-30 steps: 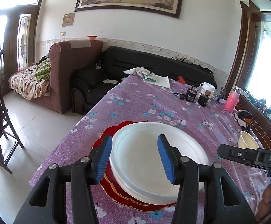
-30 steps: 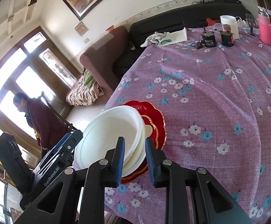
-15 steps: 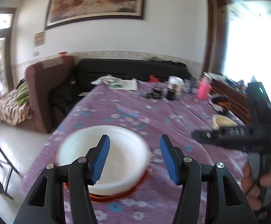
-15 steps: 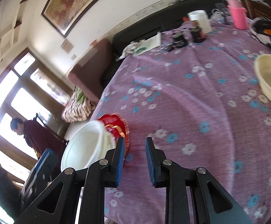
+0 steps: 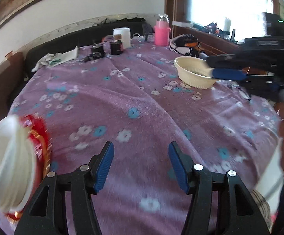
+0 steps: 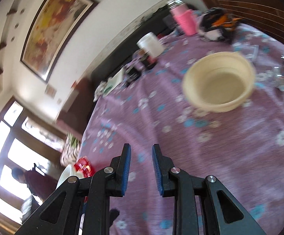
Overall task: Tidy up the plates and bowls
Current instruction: 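Move the right tool to the cream handled bowl and grasp its rim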
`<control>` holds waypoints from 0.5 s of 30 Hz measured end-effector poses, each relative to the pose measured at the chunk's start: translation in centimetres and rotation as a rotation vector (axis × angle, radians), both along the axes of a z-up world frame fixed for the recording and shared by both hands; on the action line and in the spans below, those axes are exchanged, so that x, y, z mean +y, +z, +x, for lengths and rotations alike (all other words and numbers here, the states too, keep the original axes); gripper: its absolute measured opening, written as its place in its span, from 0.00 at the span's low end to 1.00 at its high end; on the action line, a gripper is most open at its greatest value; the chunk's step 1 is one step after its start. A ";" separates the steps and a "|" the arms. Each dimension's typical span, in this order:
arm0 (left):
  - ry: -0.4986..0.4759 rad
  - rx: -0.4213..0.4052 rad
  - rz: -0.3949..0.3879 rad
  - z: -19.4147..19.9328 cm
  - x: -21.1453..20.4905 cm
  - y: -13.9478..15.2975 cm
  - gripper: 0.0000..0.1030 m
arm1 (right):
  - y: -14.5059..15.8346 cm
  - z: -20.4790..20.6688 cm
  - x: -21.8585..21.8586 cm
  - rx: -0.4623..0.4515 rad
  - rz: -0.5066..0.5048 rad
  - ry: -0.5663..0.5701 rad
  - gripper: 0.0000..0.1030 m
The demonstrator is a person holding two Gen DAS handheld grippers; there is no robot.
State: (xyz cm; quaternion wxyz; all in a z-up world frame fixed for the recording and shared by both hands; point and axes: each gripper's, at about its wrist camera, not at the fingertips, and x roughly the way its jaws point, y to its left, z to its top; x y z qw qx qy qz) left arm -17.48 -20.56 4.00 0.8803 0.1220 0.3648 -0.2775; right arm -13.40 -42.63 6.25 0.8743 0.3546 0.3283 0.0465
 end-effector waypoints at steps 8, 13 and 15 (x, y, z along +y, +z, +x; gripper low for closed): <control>0.090 0.086 0.007 4.1 -0.9 -3.1 0.59 | 0.9 -2.7 -9.3 -0.011 -0.057 -0.199 0.25; 0.103 0.118 0.018 4.3 -0.8 -3.6 0.59 | 0.9 -1.4 -13.9 0.033 -0.132 -0.293 0.35; 0.110 0.125 0.010 4.5 -0.6 -3.6 0.59 | 0.0 0.0 -15.2 0.064 -0.131 -0.289 0.35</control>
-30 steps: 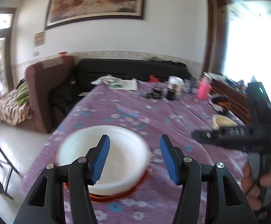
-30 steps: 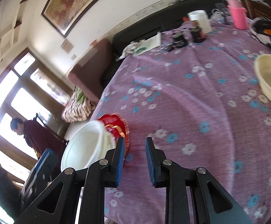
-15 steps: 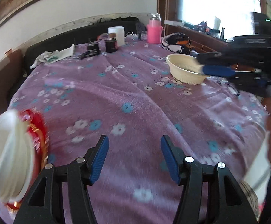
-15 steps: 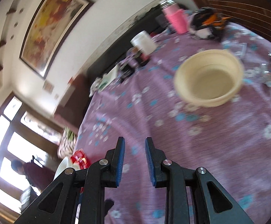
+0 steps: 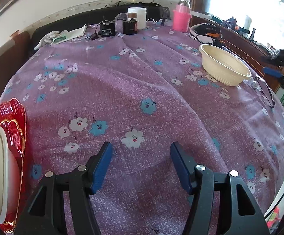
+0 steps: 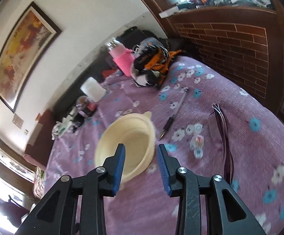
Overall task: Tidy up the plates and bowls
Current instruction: 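Move the right tool to the cream handled bowl and grasp its rim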
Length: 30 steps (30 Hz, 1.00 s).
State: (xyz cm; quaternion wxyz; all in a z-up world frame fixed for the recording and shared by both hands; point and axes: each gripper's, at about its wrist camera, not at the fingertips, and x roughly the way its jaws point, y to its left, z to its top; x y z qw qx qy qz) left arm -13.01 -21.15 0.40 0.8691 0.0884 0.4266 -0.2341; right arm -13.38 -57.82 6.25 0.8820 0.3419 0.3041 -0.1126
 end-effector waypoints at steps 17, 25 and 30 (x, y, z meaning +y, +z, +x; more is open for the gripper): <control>0.027 -0.037 -0.025 -0.3 0.5 0.6 0.59 | -4.8 0.9 7.1 0.058 0.279 0.171 0.16; 0.025 -0.059 -0.044 -0.5 0.8 0.9 0.59 | -3.1 -3.0 11.6 0.026 0.165 0.289 0.27; 0.030 -0.050 -0.045 -0.4 0.7 1.0 0.59 | -3.3 -4.1 8.8 0.009 0.173 0.196 0.27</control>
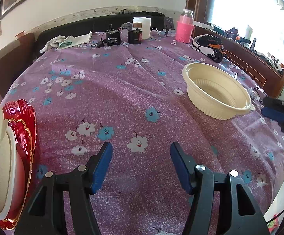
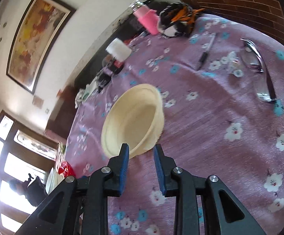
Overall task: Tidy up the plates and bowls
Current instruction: 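Move the right tool to the cream handled bowl and grasp its rim, then lift the cream bowl with the right tool and carry it toward the stack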
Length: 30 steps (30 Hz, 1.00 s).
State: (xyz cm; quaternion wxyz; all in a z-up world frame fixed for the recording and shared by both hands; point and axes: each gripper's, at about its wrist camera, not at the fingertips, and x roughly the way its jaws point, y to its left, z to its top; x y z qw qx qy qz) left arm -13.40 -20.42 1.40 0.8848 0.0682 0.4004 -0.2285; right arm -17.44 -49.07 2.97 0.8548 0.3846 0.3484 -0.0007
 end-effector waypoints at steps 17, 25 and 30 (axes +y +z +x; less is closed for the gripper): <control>-0.018 0.138 -0.118 8.8 -5.7 3.9 0.59 | -2.1 3.9 -0.1 0.034 0.084 0.014 0.23; -0.044 0.150 -0.107 9.7 -8.1 3.3 0.59 | -0.1 4.5 -2.4 0.014 -0.097 -0.075 0.22; -0.061 0.168 -0.114 10.4 -9.9 3.0 0.59 | -0.2 3.4 -1.9 -0.001 -0.071 -0.064 0.22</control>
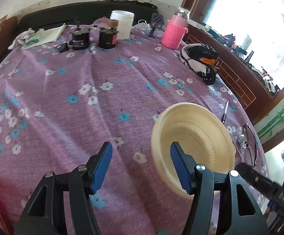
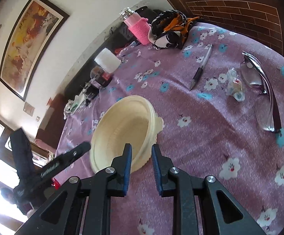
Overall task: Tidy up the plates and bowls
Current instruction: 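Lift the cream bowl with the right tool and carry it toward the stack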
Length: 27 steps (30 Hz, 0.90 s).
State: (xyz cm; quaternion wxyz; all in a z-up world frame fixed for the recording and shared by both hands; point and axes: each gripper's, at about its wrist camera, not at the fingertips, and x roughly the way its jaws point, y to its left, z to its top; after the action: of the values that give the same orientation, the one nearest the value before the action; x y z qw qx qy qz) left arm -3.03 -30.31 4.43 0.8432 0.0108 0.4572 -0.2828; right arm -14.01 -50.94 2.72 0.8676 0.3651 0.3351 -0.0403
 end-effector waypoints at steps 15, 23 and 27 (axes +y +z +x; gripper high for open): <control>-0.060 -0.121 0.059 -4.1 -0.5 0.6 0.14 | 0.2 0.5 1.4 -0.016 0.015 0.052 0.16; -0.030 -0.114 0.078 -9.3 6.8 1.0 0.18 | 1.3 -1.9 5.5 -0.019 0.045 0.212 0.17; 0.002 -0.096 0.089 -11.7 10.5 0.4 0.20 | 0.9 -2.3 8.9 0.006 0.037 0.311 0.18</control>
State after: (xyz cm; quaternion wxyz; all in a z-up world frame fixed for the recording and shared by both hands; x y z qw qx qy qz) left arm -14.74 -19.80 4.83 0.8632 0.0614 0.4282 -0.2604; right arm -16.33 -42.08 3.65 0.8555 0.3248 0.3908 0.0996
